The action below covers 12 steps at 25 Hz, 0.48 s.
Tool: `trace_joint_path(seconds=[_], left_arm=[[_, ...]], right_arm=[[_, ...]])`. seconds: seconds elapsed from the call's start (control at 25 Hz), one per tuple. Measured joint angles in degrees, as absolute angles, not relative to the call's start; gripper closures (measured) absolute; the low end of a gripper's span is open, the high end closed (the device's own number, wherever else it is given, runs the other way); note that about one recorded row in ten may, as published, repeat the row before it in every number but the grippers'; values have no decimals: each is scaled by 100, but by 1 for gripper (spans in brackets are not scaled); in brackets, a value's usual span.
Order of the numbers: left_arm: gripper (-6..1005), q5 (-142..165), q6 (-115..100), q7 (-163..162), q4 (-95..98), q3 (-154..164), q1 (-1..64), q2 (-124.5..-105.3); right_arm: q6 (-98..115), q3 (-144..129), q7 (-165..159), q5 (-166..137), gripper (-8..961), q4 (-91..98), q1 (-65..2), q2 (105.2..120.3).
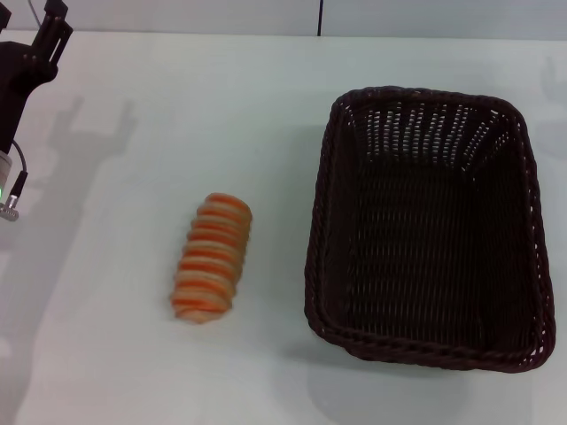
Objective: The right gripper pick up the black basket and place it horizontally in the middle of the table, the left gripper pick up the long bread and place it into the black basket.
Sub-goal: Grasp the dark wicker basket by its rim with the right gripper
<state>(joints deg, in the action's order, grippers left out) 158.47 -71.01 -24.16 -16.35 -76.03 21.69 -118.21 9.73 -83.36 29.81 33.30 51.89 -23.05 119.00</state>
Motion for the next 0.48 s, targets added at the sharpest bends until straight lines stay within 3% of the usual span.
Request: trace_joint_path(seconds=[0.48], left_arm=[[186,15846,-7117,-2417,-1684,-7603,2193,-11835]], right_arm=[[-1358,-7671,2955,2631,366,6279,-2614,11900]])
